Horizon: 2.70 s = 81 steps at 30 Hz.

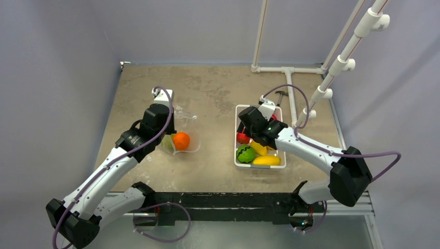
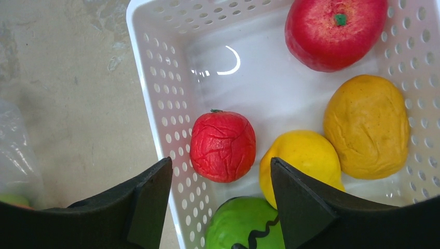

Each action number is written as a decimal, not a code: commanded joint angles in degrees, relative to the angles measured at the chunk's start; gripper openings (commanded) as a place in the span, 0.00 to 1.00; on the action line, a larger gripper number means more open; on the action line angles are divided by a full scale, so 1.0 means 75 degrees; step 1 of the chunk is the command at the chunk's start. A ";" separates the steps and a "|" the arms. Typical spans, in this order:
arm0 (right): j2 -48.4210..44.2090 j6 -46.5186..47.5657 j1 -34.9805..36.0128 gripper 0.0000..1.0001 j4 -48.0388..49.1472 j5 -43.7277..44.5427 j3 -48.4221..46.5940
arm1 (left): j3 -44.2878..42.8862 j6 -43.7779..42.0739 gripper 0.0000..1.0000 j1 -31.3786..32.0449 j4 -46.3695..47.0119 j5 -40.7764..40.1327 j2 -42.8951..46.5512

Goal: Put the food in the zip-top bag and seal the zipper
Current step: Pick up the fake fruit from the bin, then place the fake fruit in the zipper food storage bag.

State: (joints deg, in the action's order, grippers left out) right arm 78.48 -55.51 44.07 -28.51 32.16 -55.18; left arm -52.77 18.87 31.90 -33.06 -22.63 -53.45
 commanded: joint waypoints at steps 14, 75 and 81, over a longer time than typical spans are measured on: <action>0.0488 0.0337 -0.0136 0.69 0.1078 -0.0500 0.0518 | -0.0007 -0.0025 0.00 -0.0003 0.0253 0.0065 0.0090; -0.0655 0.2005 0.2519 0.00 0.2276 -0.1322 -0.1524 | -0.0007 -0.0032 0.00 0.0000 0.0263 0.0030 0.0060; 0.0080 0.2143 0.2998 0.00 0.2564 -0.1339 -0.1961 | -0.0010 -0.0035 0.00 -0.0005 0.0270 0.0052 0.0072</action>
State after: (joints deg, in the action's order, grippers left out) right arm 76.82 -41.43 64.97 -13.21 22.70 -66.17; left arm -52.75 18.87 31.90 -33.06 -22.48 -53.45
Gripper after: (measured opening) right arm 0.474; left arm 0.003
